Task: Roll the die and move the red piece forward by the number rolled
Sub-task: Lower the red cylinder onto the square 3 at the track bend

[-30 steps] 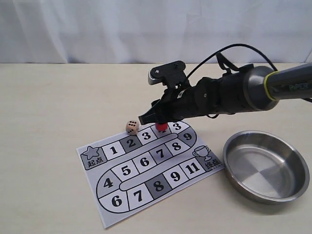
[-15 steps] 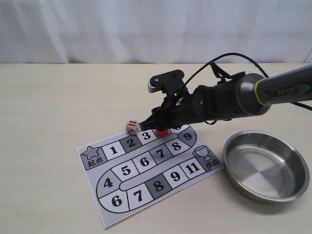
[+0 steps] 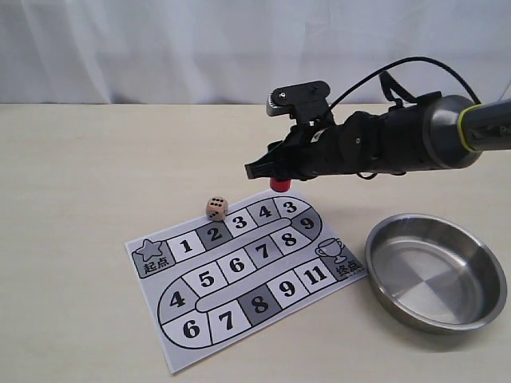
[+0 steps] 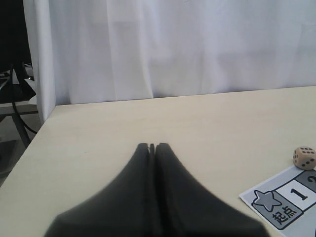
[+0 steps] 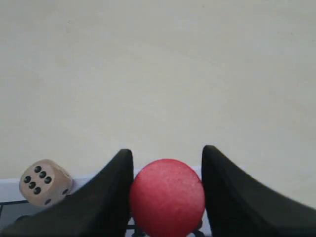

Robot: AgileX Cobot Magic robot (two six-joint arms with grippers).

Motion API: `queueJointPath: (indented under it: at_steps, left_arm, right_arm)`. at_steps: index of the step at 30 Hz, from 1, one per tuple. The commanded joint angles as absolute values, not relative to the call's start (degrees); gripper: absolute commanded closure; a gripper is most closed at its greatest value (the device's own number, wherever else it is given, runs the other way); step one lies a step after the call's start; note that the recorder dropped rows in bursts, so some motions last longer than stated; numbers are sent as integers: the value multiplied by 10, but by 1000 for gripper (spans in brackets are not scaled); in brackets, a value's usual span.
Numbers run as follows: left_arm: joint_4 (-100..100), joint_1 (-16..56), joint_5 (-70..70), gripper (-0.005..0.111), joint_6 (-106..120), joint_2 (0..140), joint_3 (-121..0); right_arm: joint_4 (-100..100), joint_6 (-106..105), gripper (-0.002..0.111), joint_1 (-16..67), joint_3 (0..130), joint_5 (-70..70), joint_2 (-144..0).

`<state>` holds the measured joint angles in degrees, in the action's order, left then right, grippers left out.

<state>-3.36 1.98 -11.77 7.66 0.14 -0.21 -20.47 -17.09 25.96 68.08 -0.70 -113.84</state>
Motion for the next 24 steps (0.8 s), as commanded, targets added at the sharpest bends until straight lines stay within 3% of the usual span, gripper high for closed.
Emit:
queueJointPath:
  at_steps: [1, 11, 24]
  left_arm:
    - [-35, 22, -113, 107, 74, 0, 0]
    - [-35, 22, -113, 107, 74, 0, 0]
    - [-35, 22, -113, 107, 74, 0, 0]
  right_arm:
    - [-205, -168, 104, 248, 678, -8, -1133]
    - [-210, -157, 104, 248, 678, -20, -1203]
    - [-210, -157, 104, 248, 678, -21, -1159]
